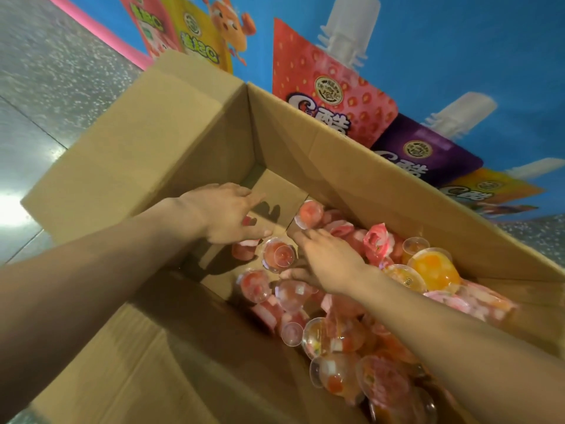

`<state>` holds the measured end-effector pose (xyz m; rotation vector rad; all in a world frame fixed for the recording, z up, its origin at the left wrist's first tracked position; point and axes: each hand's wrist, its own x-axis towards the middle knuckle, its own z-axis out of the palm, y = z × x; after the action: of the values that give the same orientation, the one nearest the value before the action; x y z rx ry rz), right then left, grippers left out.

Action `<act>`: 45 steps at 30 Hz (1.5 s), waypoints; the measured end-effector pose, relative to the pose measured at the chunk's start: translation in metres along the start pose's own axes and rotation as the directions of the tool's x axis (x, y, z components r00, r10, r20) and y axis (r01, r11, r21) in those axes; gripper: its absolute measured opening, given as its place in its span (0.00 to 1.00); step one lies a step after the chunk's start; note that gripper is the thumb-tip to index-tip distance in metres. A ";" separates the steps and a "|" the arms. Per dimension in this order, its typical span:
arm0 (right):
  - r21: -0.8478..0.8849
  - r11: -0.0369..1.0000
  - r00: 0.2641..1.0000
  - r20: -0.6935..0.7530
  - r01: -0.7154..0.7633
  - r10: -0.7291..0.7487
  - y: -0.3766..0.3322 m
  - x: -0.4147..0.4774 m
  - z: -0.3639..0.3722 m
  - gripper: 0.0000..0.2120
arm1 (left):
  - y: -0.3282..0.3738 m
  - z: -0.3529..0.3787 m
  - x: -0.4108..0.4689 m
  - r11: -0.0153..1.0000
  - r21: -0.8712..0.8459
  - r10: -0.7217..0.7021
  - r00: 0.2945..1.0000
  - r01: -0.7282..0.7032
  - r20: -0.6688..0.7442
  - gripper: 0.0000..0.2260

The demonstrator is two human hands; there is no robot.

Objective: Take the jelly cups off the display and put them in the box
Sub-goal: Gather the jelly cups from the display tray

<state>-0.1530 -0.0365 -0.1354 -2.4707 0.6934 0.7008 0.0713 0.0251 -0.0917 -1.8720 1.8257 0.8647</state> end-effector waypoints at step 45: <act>0.087 0.957 0.947 -0.144 -0.278 0.288 0.043 0.039 -0.017 0.19 | -0.006 0.003 -0.016 0.576 -0.814 -0.328 0.891 -0.074 -0.313 0.47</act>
<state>-0.1431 -0.0916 -0.1587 -2.4079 1.1299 0.5794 0.0777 0.0396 -0.0845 -2.9491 1.5647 1.5128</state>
